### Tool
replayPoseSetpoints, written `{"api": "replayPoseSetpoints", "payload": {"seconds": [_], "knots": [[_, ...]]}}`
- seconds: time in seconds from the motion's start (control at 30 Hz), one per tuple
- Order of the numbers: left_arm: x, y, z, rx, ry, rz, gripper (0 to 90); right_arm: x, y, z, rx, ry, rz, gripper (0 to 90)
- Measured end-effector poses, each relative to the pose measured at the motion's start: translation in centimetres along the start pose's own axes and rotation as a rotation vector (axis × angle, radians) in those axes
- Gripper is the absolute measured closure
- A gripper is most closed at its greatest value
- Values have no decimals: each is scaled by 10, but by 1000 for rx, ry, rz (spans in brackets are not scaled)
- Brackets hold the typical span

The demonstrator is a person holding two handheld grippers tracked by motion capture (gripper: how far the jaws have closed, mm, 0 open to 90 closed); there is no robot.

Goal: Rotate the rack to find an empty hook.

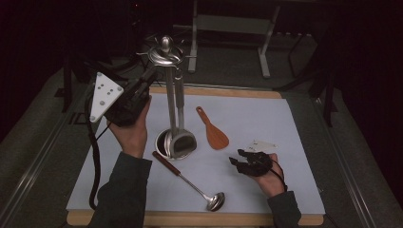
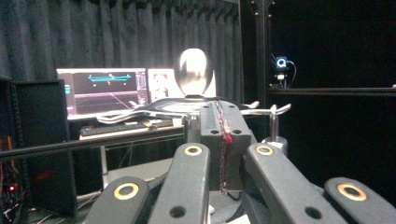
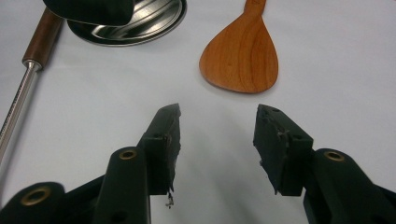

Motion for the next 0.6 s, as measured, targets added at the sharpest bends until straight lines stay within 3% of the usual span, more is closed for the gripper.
{"api": "replayPoseSetpoints", "payload": {"seconds": [0.47, 0.6], "knots": [[0, -2, -19, -28, 42, -4, 899, -1, 0, 1, 5, 0, 0, 508], [1, -2, -24, -17, 47, -17, 899, -1, 0, 1, 7, 0, 1, 509]]}}
Point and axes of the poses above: each handheld gripper's, and its own axes: x roughly forward along the jaws, y roughly out of its top, z roughly to its right, the point moved 5 cm from there along x, roughly forward along the jaws, and after that the axes turned 7 degrees about x, right-handed, at the moved point
